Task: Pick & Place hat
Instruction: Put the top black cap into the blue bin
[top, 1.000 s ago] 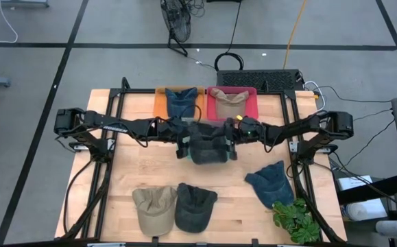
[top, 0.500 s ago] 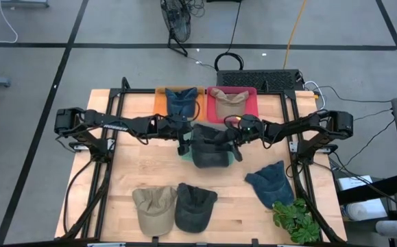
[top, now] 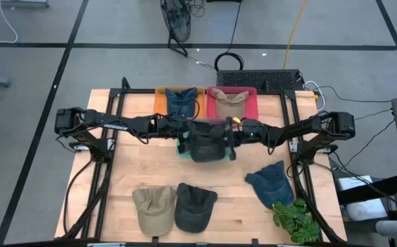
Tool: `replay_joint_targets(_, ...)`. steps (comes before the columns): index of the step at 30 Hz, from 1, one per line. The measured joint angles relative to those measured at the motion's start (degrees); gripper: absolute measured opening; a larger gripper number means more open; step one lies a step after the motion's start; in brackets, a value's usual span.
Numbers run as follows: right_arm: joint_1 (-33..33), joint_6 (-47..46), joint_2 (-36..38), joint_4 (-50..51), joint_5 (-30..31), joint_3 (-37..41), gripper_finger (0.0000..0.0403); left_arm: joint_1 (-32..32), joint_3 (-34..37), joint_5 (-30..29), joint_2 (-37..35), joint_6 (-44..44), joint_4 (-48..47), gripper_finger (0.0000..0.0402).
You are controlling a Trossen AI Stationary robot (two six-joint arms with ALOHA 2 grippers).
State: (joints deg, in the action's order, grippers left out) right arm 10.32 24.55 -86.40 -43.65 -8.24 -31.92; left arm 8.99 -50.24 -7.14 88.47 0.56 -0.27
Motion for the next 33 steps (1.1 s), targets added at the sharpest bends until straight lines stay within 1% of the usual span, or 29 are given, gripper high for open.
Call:
replay_joint_targets(3,-2.89,6.39,1.4,0.34,6.6,-0.29,0.0,0.04,0.0,-1.36,-0.28,-0.02,-0.11,0.0271)
replay_joint_targets(7,-5.9,11.3,3.16,-0.17,10.88,-0.31,0.0,0.04,0.02,-3.22,-2.57,-0.27,-0.63,0.0271)
replay_joint_targets(9,-6.79,12.98,3.31,-2.15,14.63,-0.31,0.0,0.04,0.02,-4.21,-4.22,-0.27,-0.79,0.0271)
replay_joint_targets(11,-7.12,14.7,3.33,-4.39,17.08,-0.32,0.0,0.04,0.02,-4.98,-6.33,0.02,-0.93,0.0271)
replay_joint_targets(14,-6.79,15.63,3.33,-6.6,16.89,-0.33,0.0,0.04,0.02,-4.98,-9.34,1.37,-0.62,0.0271)
replay_joint_targets(16,-5.8,15.51,3.07,-6.0,15.49,-0.35,0.0,-0.07,0.02,-4.92,-11.01,2.38,-1.57,0.0271)
replay_joint_targets(19,-3.85,12.8,2.68,0.35,15.4,-0.36,0.0,-0.56,0.0,-4.92,-11.53,3.48,-1.57,0.0271)
replay_joint_targets(23,-1.2,7.15,0.87,6.22,8.72,-0.35,0.0,-1.31,0.02,-4.83,-10.33,3.67,-3.41,0.0271)
replay_joint_targets(25,-0.5,4.83,0.81,7.77,7.23,-0.31,0.0004,-1.38,0.04,-4.76,-9.41,3.58,-4.52,0.0271)
replay_joint_targets(29,-0.17,3.57,0.16,8.04,6.86,-0.34,0.0032,-1.2,0.07,-4.92,-8.36,3.06,-4.0,0.0271)
replay_joint_targets(33,-0.15,3.42,0.18,7.23,7.96,-0.33,0.0078,-1.18,0.04,-4.92,-8.17,3.03,-3.98,0.0271)
